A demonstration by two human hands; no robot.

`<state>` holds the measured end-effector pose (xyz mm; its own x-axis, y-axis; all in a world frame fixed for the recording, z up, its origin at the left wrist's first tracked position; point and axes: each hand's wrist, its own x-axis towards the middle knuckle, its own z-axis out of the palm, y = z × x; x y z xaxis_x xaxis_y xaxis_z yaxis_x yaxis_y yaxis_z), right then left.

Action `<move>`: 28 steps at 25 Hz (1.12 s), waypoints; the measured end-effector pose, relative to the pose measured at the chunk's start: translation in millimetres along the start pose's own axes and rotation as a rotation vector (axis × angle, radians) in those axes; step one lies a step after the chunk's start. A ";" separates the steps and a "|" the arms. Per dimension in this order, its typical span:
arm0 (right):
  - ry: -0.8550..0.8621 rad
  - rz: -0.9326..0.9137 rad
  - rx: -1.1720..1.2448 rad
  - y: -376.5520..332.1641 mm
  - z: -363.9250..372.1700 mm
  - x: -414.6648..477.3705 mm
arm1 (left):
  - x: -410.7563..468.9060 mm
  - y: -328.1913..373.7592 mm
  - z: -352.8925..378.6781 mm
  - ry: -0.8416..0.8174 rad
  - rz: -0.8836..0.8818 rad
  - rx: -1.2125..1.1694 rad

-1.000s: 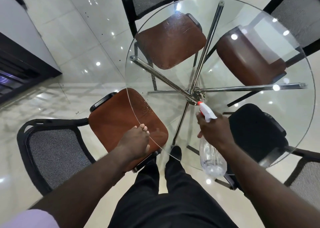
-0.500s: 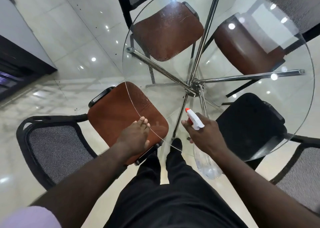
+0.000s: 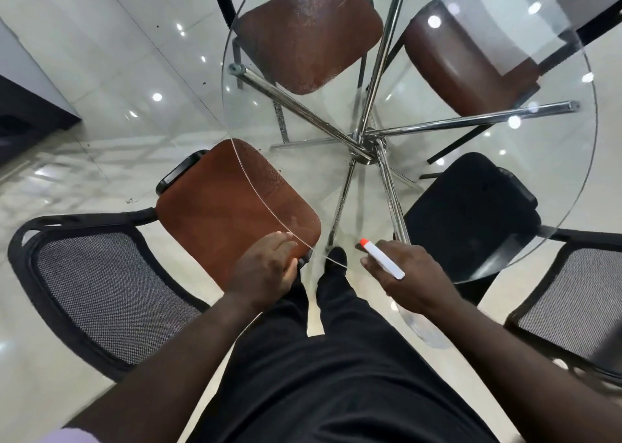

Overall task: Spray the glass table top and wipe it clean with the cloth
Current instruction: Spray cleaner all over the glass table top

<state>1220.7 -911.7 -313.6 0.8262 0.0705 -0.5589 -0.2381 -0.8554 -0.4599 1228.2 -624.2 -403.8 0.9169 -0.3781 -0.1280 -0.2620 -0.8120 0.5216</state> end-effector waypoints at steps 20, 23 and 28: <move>0.183 0.136 0.187 207.9 -63.6 -38.4 | 67.0 142.8 74.1 -0.187 -0.008 0.270; 0.223 0.154 0.183 226.8 -89.8 -29.4 | 71.9 170.3 86.2 -0.187 -0.060 0.287; 0.159 0.063 0.222 215.6 -126.3 -0.6 | 77.5 190.2 90.5 -0.195 -0.173 0.289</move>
<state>1233.3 -1161.0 -325.2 0.8721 -0.0756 -0.4835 -0.3828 -0.7208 -0.5779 1222.1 -848.2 -390.8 0.8877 -0.2793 -0.3660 -0.2079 -0.9525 0.2226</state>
